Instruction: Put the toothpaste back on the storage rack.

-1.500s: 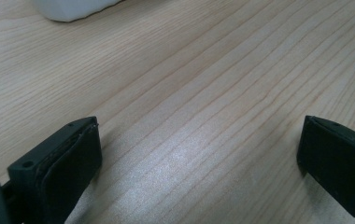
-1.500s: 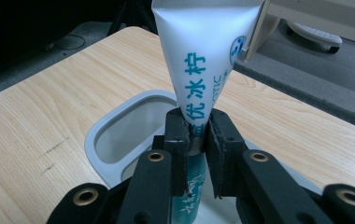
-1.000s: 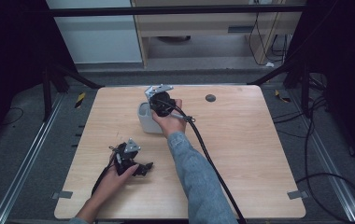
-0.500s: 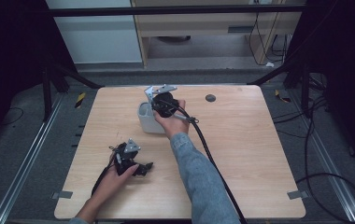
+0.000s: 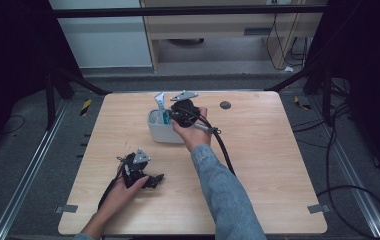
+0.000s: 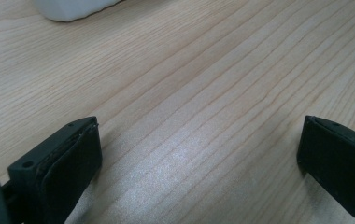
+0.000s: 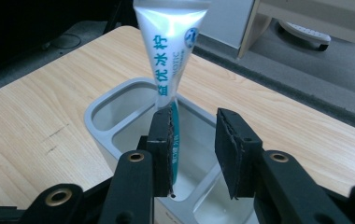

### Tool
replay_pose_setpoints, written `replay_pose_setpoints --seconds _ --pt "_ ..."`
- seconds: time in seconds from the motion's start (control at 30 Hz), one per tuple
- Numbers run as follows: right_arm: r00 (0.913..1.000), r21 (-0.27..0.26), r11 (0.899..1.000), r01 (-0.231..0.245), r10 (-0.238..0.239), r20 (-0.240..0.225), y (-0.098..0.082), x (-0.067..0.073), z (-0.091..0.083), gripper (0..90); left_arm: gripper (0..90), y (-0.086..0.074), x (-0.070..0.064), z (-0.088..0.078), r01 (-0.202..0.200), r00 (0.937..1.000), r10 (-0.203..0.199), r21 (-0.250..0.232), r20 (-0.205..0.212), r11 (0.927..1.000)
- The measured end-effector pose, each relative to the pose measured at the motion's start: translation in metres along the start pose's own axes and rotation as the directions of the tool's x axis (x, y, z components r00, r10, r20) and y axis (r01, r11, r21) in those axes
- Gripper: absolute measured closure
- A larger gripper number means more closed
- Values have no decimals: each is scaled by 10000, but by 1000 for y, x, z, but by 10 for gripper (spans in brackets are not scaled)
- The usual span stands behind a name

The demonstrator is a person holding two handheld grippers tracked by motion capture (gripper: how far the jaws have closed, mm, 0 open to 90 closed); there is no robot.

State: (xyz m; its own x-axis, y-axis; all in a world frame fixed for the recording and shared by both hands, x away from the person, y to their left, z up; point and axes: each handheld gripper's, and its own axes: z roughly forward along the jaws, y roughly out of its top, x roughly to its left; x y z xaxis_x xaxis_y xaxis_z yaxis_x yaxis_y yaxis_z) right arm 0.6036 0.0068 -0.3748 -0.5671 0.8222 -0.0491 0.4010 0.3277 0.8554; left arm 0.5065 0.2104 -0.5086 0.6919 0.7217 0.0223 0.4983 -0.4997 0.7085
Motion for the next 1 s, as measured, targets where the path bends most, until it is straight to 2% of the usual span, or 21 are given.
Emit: replay_pose_setpoints --seconds 0.3,0.73,1.0 --pt "9999 -24 10000 -46 46 144 4 -8 -11 626 0 0 0 0 28 10000 -28 -1 -7 10000" --pt "10000 70 10000 -27 27 22 9 -16 -30 436 0 0 0 0 19 10000 -19 14 -5 10000" --pt "9998 87 9999 -119 120 -142 8 -20 -34 321 0 0 0 0 19 10000 -19 0 -6 10000"
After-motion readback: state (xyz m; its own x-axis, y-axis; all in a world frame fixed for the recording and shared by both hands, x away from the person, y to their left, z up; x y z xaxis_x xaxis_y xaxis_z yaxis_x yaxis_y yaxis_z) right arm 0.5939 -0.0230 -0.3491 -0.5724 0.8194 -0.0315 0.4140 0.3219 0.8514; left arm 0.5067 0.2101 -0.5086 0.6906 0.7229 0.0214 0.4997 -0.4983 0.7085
